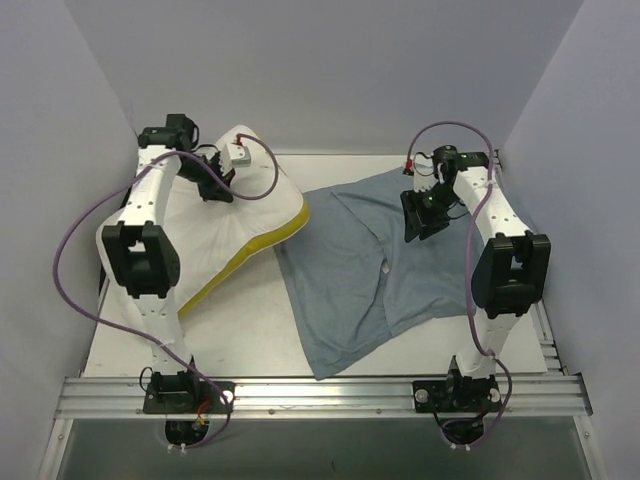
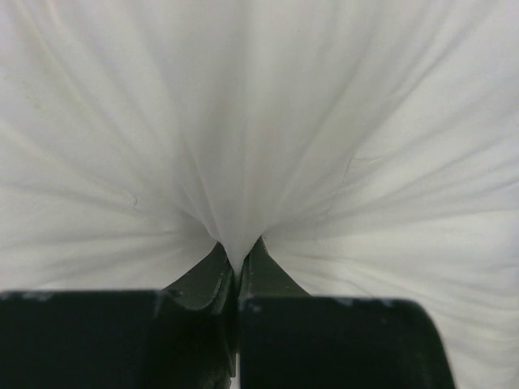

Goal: Put the pillow into the pillowcase

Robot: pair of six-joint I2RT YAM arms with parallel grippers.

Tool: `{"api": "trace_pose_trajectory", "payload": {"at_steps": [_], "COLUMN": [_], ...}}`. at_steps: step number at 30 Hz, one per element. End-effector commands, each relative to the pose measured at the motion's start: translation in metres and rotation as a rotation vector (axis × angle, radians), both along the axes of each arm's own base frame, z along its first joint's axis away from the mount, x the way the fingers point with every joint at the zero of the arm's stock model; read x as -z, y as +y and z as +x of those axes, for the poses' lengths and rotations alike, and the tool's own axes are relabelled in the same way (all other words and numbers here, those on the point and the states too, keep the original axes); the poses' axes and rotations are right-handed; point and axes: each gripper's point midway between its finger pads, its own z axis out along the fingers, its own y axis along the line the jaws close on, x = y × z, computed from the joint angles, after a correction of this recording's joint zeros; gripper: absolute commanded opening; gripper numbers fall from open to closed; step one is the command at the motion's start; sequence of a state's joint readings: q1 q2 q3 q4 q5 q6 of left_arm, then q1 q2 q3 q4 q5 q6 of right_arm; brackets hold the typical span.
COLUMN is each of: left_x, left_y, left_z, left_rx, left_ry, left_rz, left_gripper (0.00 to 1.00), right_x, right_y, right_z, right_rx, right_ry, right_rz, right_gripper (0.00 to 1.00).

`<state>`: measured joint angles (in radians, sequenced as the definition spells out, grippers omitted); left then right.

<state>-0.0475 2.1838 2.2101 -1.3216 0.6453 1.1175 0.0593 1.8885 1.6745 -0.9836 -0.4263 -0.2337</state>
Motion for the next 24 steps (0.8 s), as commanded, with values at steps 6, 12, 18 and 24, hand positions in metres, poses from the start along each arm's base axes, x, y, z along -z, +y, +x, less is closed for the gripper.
{"api": "trace_pose_trajectory", "payload": {"at_steps": [6, 12, 18, 24], "left_x": [-0.036, -0.032, -0.028, -0.026], "left_y": [0.0, -0.002, 0.008, 0.01], "left_z": [-0.137, -0.157, -0.163, -0.164], "left_rx": [0.044, 0.015, -0.027, -0.037], "left_ry": [0.221, 0.271, 0.269, 0.271], "left_rz": [-0.115, -0.13, -0.136, -0.136], "left_gripper": [0.0, 0.0, 0.0, 0.0], "right_x": [0.025, 0.051, 0.074, 0.097], "right_y": [0.046, 0.058, 0.059, 0.053], "right_z": [0.018, 0.035, 0.044, 0.054], "right_rx": [-0.08, -0.09, -0.097, -0.092], "right_ry": [-0.103, -0.11, -0.09, -0.073], "right_rz": [-0.134, -0.222, -0.292, -0.359], "right_gripper": [0.34, 0.4, 0.5, 0.45]}}
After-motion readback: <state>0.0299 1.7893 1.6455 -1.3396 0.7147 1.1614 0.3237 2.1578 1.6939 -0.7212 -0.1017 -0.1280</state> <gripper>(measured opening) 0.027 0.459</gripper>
